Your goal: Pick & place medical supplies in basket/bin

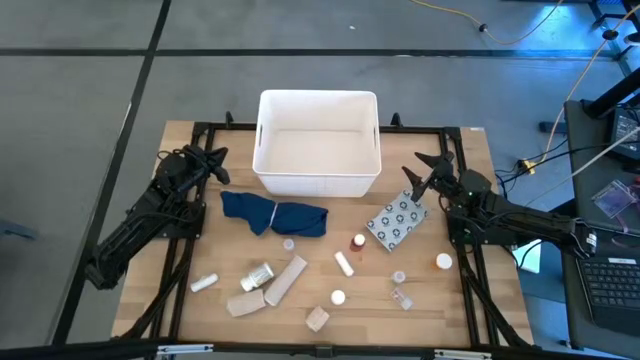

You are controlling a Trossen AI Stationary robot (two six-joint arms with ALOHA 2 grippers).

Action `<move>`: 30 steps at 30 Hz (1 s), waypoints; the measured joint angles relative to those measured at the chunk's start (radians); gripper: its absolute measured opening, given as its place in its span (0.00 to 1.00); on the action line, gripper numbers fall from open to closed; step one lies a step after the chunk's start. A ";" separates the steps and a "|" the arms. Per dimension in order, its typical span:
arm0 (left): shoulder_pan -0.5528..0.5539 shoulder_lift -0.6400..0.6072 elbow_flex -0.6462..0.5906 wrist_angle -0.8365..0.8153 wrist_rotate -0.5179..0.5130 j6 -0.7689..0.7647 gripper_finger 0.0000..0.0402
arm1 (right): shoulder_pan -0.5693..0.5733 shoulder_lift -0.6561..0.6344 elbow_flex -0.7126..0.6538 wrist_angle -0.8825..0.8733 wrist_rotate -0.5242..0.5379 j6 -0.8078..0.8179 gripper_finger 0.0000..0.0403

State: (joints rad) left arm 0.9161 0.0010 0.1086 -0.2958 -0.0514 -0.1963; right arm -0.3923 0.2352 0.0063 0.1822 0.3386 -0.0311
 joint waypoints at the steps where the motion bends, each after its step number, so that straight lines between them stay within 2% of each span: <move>1: 0.000 0.000 0.000 0.000 0.000 0.000 0.07 | 0.000 0.000 0.000 0.000 0.000 0.001 0.74; 24: 0.000 0.000 0.000 0.000 0.000 0.000 0.07 | 0.000 0.000 0.000 0.000 0.000 -0.022 0.74; 27: 0.000 0.000 0.000 0.000 0.000 0.000 0.07 | 0.000 0.000 0.000 0.004 0.000 0.029 0.74; 30: 0.000 0.000 0.000 0.000 0.000 0.000 0.07 | 0.000 0.000 0.000 0.046 0.000 0.166 0.74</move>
State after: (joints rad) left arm 0.9159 0.0007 0.1088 -0.2958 -0.0515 -0.1963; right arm -0.3923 0.2352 0.0063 0.2281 0.3389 0.1352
